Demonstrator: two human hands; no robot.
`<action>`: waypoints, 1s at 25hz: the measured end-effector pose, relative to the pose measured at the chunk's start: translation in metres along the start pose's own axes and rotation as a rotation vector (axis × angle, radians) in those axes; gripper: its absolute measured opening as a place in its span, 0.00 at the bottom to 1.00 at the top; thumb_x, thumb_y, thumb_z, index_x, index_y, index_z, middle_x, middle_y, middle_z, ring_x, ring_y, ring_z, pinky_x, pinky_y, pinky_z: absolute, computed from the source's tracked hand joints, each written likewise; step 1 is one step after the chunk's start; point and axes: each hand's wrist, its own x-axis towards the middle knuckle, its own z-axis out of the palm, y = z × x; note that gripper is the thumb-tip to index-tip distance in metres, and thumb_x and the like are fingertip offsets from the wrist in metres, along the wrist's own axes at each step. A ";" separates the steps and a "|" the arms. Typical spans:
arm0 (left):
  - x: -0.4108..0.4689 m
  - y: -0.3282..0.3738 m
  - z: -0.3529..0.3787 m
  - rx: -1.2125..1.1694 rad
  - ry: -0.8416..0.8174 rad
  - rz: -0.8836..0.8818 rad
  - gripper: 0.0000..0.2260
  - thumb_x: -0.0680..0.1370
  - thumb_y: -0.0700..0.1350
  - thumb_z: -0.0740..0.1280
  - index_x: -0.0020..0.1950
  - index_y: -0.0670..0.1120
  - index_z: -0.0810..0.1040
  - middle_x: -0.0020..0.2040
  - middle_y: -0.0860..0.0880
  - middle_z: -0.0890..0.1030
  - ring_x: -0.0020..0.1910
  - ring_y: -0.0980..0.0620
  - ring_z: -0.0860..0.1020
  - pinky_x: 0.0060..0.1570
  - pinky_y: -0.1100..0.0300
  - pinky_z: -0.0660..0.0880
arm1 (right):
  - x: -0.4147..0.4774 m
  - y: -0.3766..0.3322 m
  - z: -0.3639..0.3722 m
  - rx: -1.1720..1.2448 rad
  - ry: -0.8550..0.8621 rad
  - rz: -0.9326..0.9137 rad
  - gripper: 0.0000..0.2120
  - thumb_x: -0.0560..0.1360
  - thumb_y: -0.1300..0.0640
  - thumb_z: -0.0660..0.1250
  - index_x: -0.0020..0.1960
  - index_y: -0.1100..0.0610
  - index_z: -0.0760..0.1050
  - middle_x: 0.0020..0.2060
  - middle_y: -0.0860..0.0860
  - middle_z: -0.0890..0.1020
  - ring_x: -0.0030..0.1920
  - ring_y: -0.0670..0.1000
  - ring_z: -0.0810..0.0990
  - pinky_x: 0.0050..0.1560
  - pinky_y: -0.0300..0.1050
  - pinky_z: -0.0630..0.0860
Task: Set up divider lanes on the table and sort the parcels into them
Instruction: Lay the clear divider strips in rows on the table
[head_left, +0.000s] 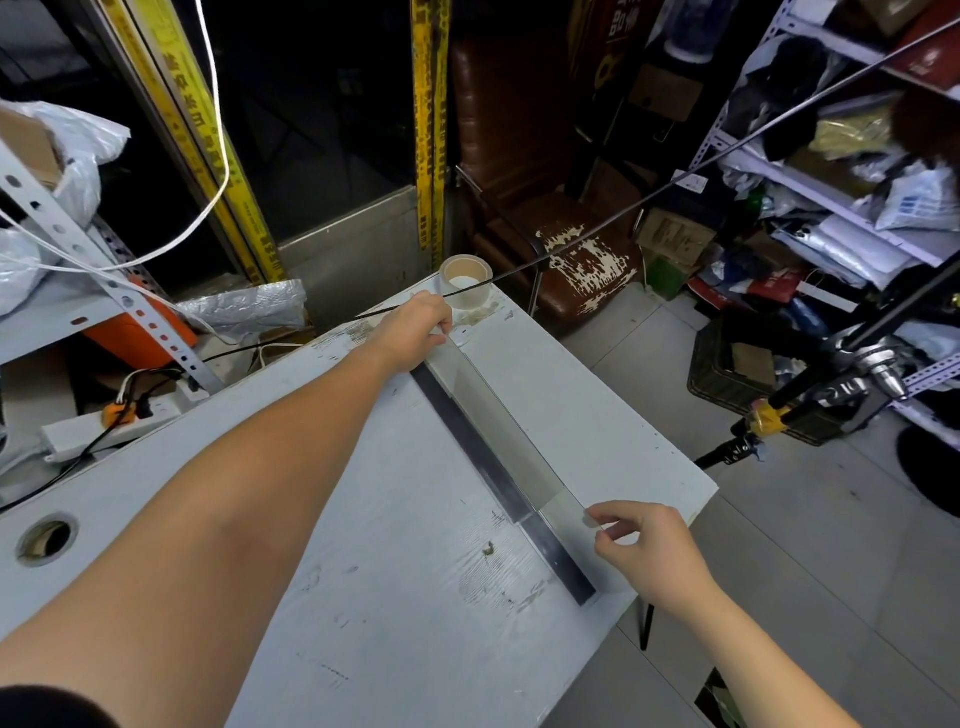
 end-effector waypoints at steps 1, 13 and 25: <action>0.001 0.000 0.000 0.003 -0.002 -0.002 0.07 0.79 0.41 0.72 0.52 0.50 0.77 0.53 0.52 0.73 0.53 0.49 0.75 0.56 0.53 0.76 | 0.000 0.000 0.000 0.003 0.003 0.002 0.13 0.73 0.61 0.70 0.49 0.43 0.85 0.46 0.34 0.85 0.46 0.38 0.83 0.49 0.41 0.81; -0.004 0.005 -0.015 0.056 0.002 -0.019 0.13 0.77 0.43 0.74 0.62 0.50 0.80 0.61 0.49 0.78 0.59 0.48 0.76 0.59 0.54 0.76 | 0.003 -0.010 0.002 -0.007 0.025 -0.001 0.11 0.72 0.57 0.73 0.53 0.47 0.84 0.46 0.37 0.85 0.48 0.36 0.82 0.52 0.42 0.83; -0.125 0.002 -0.081 0.311 -0.047 -0.351 0.22 0.79 0.54 0.67 0.71 0.47 0.73 0.65 0.46 0.78 0.63 0.42 0.76 0.52 0.47 0.77 | 0.007 -0.125 -0.002 -0.446 -0.012 -0.310 0.26 0.73 0.48 0.71 0.71 0.46 0.73 0.68 0.48 0.78 0.68 0.52 0.74 0.65 0.52 0.76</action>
